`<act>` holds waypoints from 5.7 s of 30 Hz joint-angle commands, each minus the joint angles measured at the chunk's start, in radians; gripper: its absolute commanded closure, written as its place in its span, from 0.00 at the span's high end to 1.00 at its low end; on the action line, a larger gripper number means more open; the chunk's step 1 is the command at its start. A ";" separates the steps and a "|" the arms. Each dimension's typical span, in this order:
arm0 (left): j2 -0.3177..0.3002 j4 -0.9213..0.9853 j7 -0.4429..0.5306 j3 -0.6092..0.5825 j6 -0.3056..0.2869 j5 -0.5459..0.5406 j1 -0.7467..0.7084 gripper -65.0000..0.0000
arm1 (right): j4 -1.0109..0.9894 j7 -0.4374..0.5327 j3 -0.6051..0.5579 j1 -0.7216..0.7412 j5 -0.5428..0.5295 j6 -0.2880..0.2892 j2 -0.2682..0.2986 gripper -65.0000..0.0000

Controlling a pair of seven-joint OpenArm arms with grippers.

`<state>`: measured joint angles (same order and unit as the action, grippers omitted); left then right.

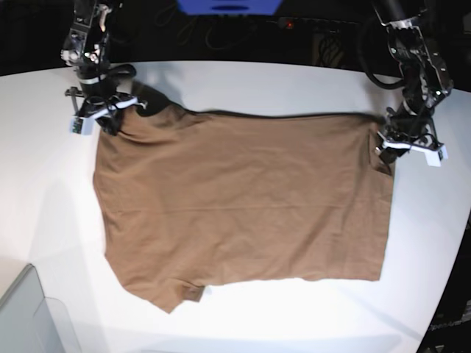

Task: Layout the t-shirt on the table in an organized manner, then fold the t-shirt properly
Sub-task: 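Regrasp the shirt's shoulder corners with both grippers, then pull the shoulder corners apart with both grippers to straighten the shirt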

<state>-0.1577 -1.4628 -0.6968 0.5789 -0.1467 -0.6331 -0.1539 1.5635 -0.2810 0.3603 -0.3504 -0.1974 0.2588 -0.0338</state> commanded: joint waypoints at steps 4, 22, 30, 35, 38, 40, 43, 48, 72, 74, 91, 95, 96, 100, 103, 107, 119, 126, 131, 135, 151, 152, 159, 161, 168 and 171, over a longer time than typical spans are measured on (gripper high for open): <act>-0.047 -0.014 0.018 0.006 -0.008 -0.012 0.004 0.32 | -0.004 -0.019 0.108 -0.014 0.014 -0.019 0.028 0.00; 0.105 -0.378 0.007 -0.073 -0.009 -0.146 -0.207 0.32 | 0.274 -0.024 0.119 -0.052 0.006 -0.016 -0.015 0.00; 0.103 -0.204 0.009 -0.198 -0.008 -0.081 -0.178 0.32 | 0.285 -0.025 0.116 -0.052 0.006 -0.016 -0.016 0.00; 0.048 -0.189 0.007 -0.188 -0.003 -0.084 -0.215 0.32 | 0.285 -0.025 0.116 -0.052 0.006 -0.016 -0.016 0.00; -0.012 -0.223 0.007 -0.187 -0.004 -0.109 -0.283 0.32 | 0.285 -0.025 0.116 -0.052 0.006 -0.016 -0.013 0.00; -0.030 -0.264 0.012 -0.173 -0.006 -0.124 -0.339 0.32 | 0.283 -0.025 0.116 -0.051 0.008 -0.016 -0.013 0.00; -0.021 -0.341 0.007 -0.089 -0.006 -0.135 -0.404 0.32 | 0.269 -0.025 0.116 -0.048 0.008 -0.016 -0.013 0.00; 0.030 -0.439 0.007 0.008 -0.008 -0.133 -0.471 0.32 | 0.222 -0.025 0.116 -0.045 0.008 -0.016 -0.012 0.00; 0.031 -0.146 0.007 -0.075 -0.008 -0.126 -0.287 0.32 | 0.225 -0.025 0.105 -0.060 0.008 -0.016 -0.013 0.00; 0.031 -0.151 0.007 -0.078 -0.008 -0.126 -0.290 0.32 | 0.225 -0.025 0.108 -0.060 0.008 -0.016 -0.013 0.00; 0.016 -0.296 0.007 0.043 -0.008 -0.126 -0.378 0.00 | 0.223 -0.025 0.105 -0.060 0.008 -0.016 -0.013 0.00; 0.011 -0.260 0.007 0.082 -0.008 -0.126 -0.370 0.00 | 0.222 -0.025 0.102 -0.060 0.008 -0.014 -0.013 0.00; 0.011 -0.240 0.007 0.091 -0.008 -0.126 -0.369 0.00 | 0.220 -0.025 0.099 -0.062 0.008 -0.011 -0.015 0.00; 0.010 -0.177 0.007 0.111 -0.008 -0.126 -0.324 0.00 | 0.220 -0.025 0.059 -0.080 0.009 0.060 -0.015 0.00; 0.008 -0.125 0.009 0.131 -0.008 -0.126 -0.295 0.00 | 0.219 -0.025 0.013 -0.085 0.011 0.063 -0.015 0.00; 0.008 -0.057 0.007 0.165 -0.008 -0.126 -0.232 0.00 | 0.168 -0.025 -0.045 -0.078 0.013 0.063 -0.012 0.00; -0.053 0.089 0.013 0.165 -0.008 -0.126 -0.095 0.00 | -0.004 -0.025 -0.099 0.037 0.014 0.063 0.008 0.00; -0.067 0.123 0.009 0.163 -0.008 -0.126 -0.042 0.00 | -0.081 -0.025 -0.099 0.116 0.016 0.063 0.051 0.00; -0.066 0.112 0.007 0.161 -0.008 -0.130 -0.017 0.01 | -0.068 -0.025 -0.099 0.139 0.014 0.063 0.076 0.00; -0.066 0.106 0.007 0.161 -0.008 -0.135 -0.022 0.01 | 0.074 -0.031 -0.096 0.077 0.008 0.063 0.079 0.00; -0.029 0.104 0.007 0.165 -0.008 -0.135 -0.059 0.01 | 0.407 -0.099 -0.183 -0.281 0.006 0.067 -0.021 0.45; -0.029 0.104 0.007 0.165 -0.008 -0.135 -0.059 0.01 | 0.401 -0.099 -0.175 -0.289 0.006 0.067 -0.033 0.47; -0.029 0.060 0.007 0.165 -0.008 -0.135 -0.105 0.00 | 0.318 -0.099 -0.172 -0.316 0.011 0.067 -0.054 0.54; -0.021 0.027 0.007 0.165 -0.008 -0.135 -0.117 0.00 | 0.320 -0.099 -0.172 -0.333 0.008 0.067 -0.056 0.54; -0.009 -0.006 0.007 0.163 -0.008 -0.135 -0.125 0.00 | 0.315 -0.099 -0.172 -0.364 0.009 0.067 -0.053 0.55; -0.009 -0.003 0.007 0.163 -0.008 -0.135 -0.125 0.00 | 0.302 -0.093 -0.171 -0.362 0.011 0.067 -0.051 0.55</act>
<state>-0.1520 -1.4483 -0.6998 0.7387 -0.1501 -0.7597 -0.2821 1.8549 -0.3943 0.1875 -0.7013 -0.1806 0.3180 -0.0883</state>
